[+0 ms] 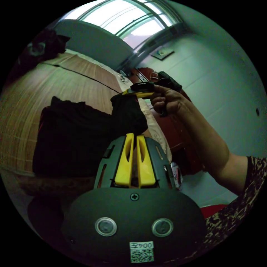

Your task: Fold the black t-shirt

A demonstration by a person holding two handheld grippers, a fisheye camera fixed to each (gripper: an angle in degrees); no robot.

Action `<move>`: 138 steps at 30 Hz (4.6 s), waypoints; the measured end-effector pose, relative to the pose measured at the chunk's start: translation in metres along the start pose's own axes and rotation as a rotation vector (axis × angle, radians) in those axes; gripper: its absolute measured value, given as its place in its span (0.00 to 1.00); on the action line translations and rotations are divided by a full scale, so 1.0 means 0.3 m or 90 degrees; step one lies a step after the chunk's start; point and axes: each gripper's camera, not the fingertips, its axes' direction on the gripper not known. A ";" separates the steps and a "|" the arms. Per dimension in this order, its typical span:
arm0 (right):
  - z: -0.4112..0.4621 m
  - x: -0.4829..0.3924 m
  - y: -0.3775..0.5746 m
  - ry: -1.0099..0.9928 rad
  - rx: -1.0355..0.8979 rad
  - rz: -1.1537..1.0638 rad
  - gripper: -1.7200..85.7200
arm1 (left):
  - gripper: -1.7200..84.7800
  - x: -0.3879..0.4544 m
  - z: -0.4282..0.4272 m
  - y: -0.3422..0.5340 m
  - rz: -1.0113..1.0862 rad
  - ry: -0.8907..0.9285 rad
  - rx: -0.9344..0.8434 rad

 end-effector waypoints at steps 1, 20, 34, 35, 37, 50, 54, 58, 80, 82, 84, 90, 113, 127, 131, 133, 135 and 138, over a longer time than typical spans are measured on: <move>0.013 -0.051 -0.019 0.007 -0.005 -0.005 0.06 | 0.03 -0.090 -0.054 0.004 -0.034 0.015 0.012; 0.532 -1.179 -0.334 0.183 -0.106 -0.015 0.07 | 0.05 -1.033 -0.480 0.202 -0.320 0.148 0.093; 0.653 -1.775 -0.256 0.354 -0.031 -0.178 0.14 | 0.05 -1.211 -0.628 0.306 -0.351 0.082 0.099; 0.637 -1.803 -0.243 0.326 -0.018 -0.185 0.14 | 0.05 -1.220 -0.635 0.316 -0.354 0.084 0.101; 0.610 -1.839 -0.223 0.246 0.000 -0.211 0.15 | 0.04 -1.229 -0.644 0.329 -0.354 0.082 0.105; 0.723 -1.877 -0.046 0.195 -0.001 -0.164 0.15 | 0.04 -1.216 -0.652 0.378 -0.332 0.033 0.110; 0.777 -1.908 -0.013 0.230 0.013 -0.153 0.14 | 0.03 -1.187 -0.639 0.384 -0.314 0.022 0.110; 0.820 -1.906 0.024 0.239 -0.003 -0.137 0.10 | 0.03 -1.148 -0.615 0.381 -0.292 0.008 0.108; 0.725 -1.788 0.541 0.281 0.113 -0.241 0.11 | 0.03 -0.876 -0.542 0.350 -0.309 -0.239 0.100; 0.678 -1.730 0.638 0.305 0.130 -0.254 0.11 | 0.03 -0.847 -0.566 0.335 -0.307 -0.267 0.123; 0.661 -1.612 0.771 0.324 0.113 -0.233 0.08 | 0.03 -0.805 -0.556 0.296 -0.281 -0.271 0.123; 0.776 -1.330 1.073 0.263 0.045 -0.182 0.07 | 0.02 -0.573 -0.252 0.059 -0.038 -0.253 -0.018; 0.857 -0.722 1.645 0.109 0.168 -0.158 0.07 | 0.02 -0.323 0.361 -0.462 0.078 -0.364 -0.123; 1.008 -0.564 1.730 0.215 0.107 -0.210 0.07 | 0.02 -0.399 0.683 -0.619 0.033 -0.455 -0.198; 0.930 -0.493 1.746 0.192 0.149 -0.204 0.07 | 0.02 -0.286 0.603 -0.626 0.068 -0.387 -0.138; 0.899 -0.444 1.725 0.195 0.171 -0.187 0.07 | 0.02 -0.226 0.565 -0.591 0.096 -0.357 -0.119; 0.869 -0.379 1.666 0.189 0.193 -0.164 0.06 | 0.02 -0.171 0.553 -0.530 0.124 -0.333 -0.126; 0.853 -0.311 1.561 0.176 0.209 -0.141 0.06 | 0.02 -0.090 0.564 -0.392 0.158 -0.282 -0.134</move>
